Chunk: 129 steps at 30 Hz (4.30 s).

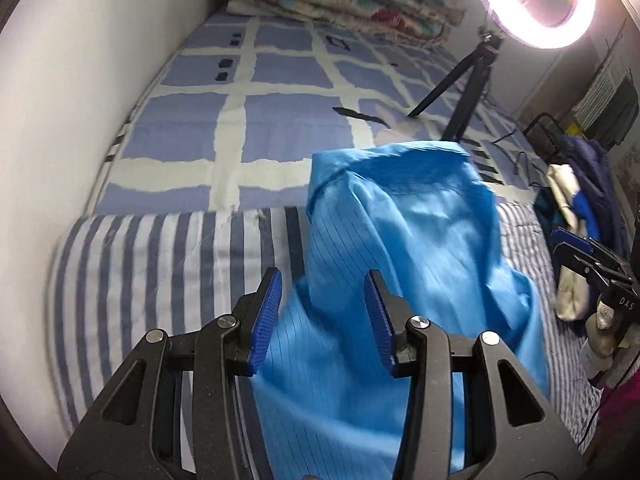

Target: Fold large clothes

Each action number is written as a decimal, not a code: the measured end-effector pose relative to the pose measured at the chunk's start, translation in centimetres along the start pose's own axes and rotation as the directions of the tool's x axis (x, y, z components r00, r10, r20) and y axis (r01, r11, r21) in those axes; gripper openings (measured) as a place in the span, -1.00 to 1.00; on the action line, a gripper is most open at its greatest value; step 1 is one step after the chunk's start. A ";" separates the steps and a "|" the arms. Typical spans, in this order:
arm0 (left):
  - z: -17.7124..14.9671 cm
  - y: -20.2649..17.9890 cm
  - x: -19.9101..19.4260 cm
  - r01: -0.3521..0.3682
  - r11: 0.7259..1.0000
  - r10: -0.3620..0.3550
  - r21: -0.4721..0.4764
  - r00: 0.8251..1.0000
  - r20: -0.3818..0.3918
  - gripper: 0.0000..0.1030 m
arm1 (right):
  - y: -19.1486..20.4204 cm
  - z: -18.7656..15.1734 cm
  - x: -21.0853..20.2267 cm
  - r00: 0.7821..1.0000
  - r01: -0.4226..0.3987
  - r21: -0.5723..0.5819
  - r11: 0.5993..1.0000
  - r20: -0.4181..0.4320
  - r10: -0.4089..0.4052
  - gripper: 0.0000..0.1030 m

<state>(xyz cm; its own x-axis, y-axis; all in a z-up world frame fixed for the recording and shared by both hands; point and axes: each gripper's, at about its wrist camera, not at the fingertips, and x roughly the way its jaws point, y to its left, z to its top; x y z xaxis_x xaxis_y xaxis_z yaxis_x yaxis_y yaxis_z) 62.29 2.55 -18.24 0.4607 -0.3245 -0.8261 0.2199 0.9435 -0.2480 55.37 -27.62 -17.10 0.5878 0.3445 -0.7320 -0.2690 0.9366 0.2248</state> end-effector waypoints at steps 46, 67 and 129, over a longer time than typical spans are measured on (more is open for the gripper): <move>3.1 -0.7 7.3 0.117 0.992 -0.113 0.057 0.992 -0.062 -0.79 | -3.9 3.9 10.2 0.971 -0.218 0.153 0.964 -0.066 0.230 -0.38; -1.3 -5.5 -10.6 0.054 0.994 -0.075 0.099 0.971 0.227 -1.00 | 5.4 3.1 -4.4 0.981 -0.138 -0.065 0.988 0.129 0.146 -1.00; -36.9 -8.5 -27.5 0.099 0.983 -0.099 -0.156 0.995 0.003 -0.13 | 15.1 -29.8 -32.7 0.994 -0.104 -0.006 0.995 -0.022 0.104 -0.18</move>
<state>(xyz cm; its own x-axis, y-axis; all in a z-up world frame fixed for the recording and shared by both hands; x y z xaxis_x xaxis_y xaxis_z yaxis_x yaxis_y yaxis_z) 16.06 5.89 -12.07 0.4394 -0.4169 -0.7957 0.1277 0.9058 -0.4041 9.39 -26.67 -8.92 0.5395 0.4381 -0.7190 -0.3330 0.8954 0.2957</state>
